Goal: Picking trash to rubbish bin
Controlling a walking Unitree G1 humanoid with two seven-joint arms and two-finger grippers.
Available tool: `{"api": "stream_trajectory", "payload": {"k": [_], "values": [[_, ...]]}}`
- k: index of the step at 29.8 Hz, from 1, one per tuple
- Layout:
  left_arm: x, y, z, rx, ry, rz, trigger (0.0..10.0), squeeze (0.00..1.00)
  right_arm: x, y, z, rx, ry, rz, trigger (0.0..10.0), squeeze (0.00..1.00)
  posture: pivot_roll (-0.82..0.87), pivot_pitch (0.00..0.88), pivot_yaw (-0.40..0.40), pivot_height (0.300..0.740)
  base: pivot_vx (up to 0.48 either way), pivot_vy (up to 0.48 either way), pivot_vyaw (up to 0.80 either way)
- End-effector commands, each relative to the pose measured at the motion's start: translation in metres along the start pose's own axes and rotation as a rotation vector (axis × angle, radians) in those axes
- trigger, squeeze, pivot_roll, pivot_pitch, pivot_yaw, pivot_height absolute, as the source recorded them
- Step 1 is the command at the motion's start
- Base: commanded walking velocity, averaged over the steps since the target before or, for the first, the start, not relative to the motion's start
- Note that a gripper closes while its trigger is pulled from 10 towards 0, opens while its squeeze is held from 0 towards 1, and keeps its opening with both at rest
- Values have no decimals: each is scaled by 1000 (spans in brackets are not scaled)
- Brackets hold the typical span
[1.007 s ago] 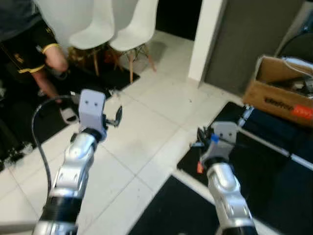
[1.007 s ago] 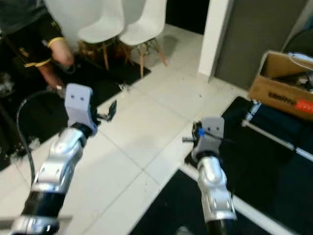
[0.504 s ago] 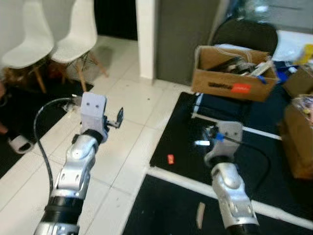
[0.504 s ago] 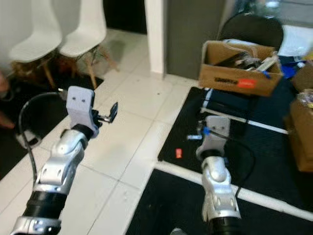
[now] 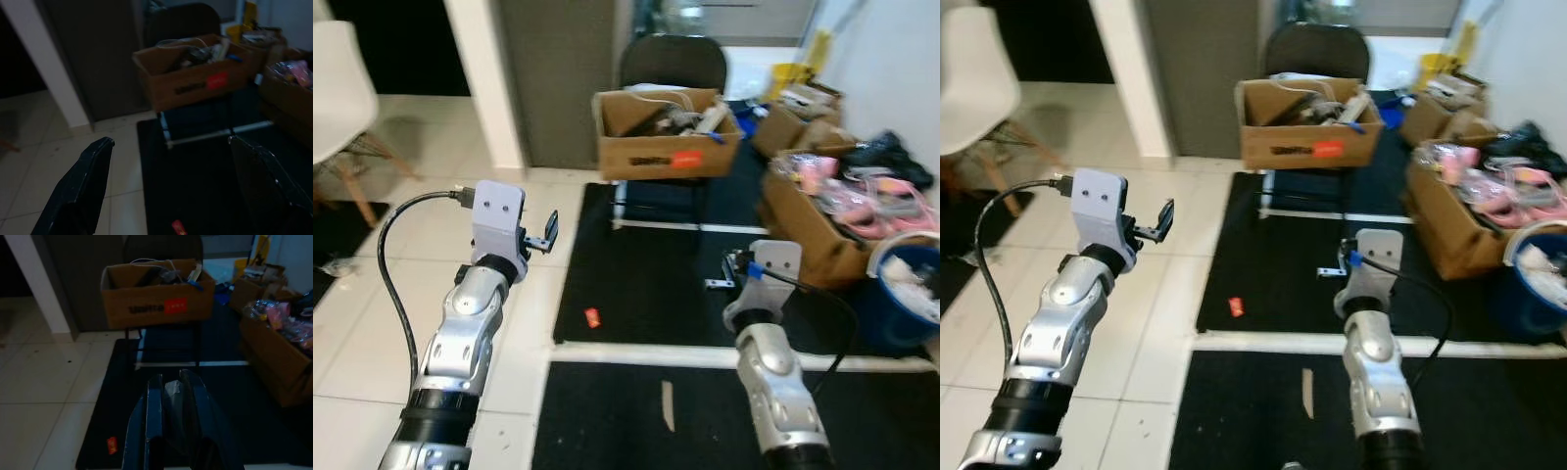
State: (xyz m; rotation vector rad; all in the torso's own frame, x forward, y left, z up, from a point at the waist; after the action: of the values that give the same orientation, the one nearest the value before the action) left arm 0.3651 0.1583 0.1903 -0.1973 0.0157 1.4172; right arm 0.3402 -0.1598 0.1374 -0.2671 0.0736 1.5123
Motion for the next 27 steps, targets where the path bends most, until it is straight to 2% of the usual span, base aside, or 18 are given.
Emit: {"api": "stream_trajectory", "payload": {"k": [1,16,22,27], "values": [[4,3,-6,22,-4,12,10000,0,-3,3,-7,26,-4,-9,10000,0,-8,126,68,740,0,0,-800],[9,4,-6,23,3,26,10000,0,1,2,-9,31,-11,-3,10000,0,1,109,64,740,0,0,-800],[12,9,-9,33,-10,49,10000,0,10,3,-19,82,-3,54,10000,0,7,114,54,740,0,0,0],[13,9,-9,32,-16,63,10000,0,11,4,-19,83,-9,60,10000,0,7,117,54,740,0,0,0]]}}
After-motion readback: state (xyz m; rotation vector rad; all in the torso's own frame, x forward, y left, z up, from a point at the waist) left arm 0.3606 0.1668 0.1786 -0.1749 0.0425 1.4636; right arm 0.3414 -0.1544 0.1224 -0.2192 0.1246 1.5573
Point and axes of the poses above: a point about 5 cm out from each wrist's last joint towards the gripper, its own y axis pointing back from the gripper into the wrist, its own z axis along the axis of the wrist's last joint, x = y × z, the point moved 3 cm from there along -y, pointing out of the wrist towards the gripper, and after that the axes turned 15 degrees about y, right-handed, at the moved point
